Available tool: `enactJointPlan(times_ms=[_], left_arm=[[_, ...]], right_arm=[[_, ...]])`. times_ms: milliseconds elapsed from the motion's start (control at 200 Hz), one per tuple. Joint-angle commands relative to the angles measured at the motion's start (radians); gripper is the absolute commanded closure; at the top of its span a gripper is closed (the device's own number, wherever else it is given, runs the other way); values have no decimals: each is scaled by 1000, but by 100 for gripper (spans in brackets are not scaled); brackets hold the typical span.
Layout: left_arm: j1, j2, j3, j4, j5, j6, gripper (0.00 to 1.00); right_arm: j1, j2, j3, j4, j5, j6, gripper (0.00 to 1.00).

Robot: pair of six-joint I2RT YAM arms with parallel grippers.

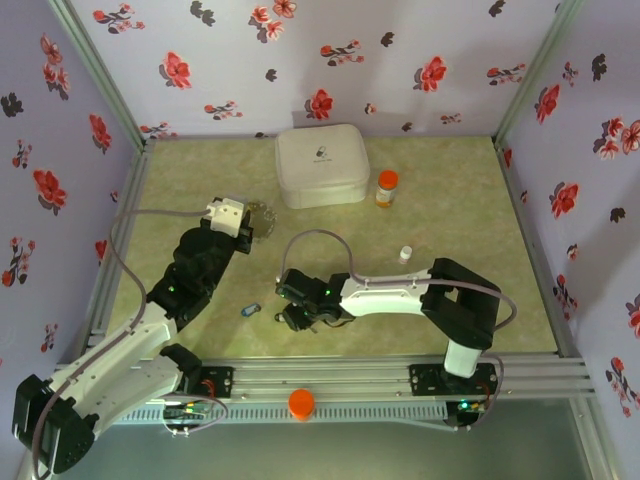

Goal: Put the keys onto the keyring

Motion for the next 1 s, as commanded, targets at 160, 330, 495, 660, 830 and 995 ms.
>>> enactJointPlan(times_ms=[160,330,495,660,830,995], left_arm=[[7,-18,17,27,2,5,100],[6,-18,15,25,5,1,100],[7,-13,18,25,10,-2,100],[7,-11,21,21,16,2,100],[6,-12,25,16,17,7,100],[6,-10,28,13,24,14,100]], right_arm=[[-15,9,9,25,-8,75,65],[-18,27,20,27,-18,87,67],[-25,37,22,30,-19,91,70],[-31,45,27,32,-24,91,71],[-33,62,38,31,-41,88,76],[-35,56,32,42,-47,85,88]])
